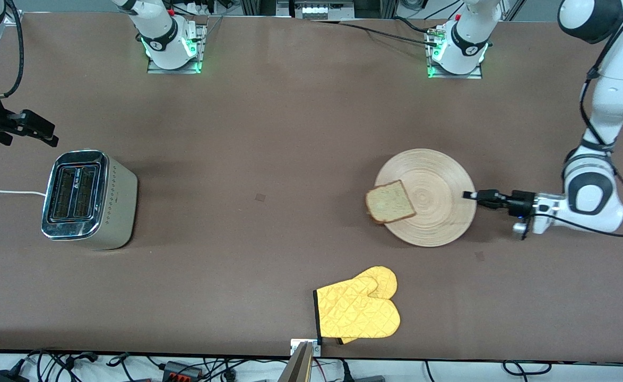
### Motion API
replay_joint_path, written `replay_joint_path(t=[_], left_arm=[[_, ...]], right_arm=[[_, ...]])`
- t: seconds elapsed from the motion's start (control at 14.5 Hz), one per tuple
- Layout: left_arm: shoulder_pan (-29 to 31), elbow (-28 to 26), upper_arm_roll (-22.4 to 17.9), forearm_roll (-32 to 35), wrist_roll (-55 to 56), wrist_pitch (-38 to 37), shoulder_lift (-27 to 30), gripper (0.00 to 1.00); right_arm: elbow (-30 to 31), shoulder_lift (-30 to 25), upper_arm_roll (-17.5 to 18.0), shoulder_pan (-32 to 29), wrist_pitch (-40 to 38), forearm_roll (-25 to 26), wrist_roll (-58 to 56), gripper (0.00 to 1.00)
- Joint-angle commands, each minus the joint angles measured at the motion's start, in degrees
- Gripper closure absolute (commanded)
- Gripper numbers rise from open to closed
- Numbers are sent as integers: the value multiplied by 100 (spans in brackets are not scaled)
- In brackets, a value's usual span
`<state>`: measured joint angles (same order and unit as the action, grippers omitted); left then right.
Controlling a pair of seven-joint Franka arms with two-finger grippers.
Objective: Move plate and put bread in toaster
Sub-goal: 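Grip the plate rim with the left gripper and push it toward the toaster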
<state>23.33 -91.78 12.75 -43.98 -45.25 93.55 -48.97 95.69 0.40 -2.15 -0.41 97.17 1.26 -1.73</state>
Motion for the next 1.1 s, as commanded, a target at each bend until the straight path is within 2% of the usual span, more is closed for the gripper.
replay_joint_path(t=[0.0, 0.21, 0.34, 0.55, 0.76, 1.03], left_arm=[[-783, 98, 61, -917, -1, -83, -95, 100], [-1882, 597, 52, -1402, 8, -13, -402, 100], [-2366, 906, 43, -1893, -1, 5, -700, 100], [-2981, 1555, 34, -2009, 104, 486, -1044, 100], [-3509, 1698, 34, -2009, 341, 1382, -1150, 100], [-3844, 1707, -9, -1983, 447, 1517, -1194, 100]], right_arm=[[99, -58, 22, -56, 12, 33, 33, 0], [90, 117, 22, -47, 3, 85, 24, 0], [90, 319, 22, -29, 100, 85, 33, 0], [90, 609, 48, 58, 302, 77, 32, 0], [99, 917, 66, 339, 250, 15, 50, 0], [81, 1356, 65, 901, 328, -11, 59, 0]])
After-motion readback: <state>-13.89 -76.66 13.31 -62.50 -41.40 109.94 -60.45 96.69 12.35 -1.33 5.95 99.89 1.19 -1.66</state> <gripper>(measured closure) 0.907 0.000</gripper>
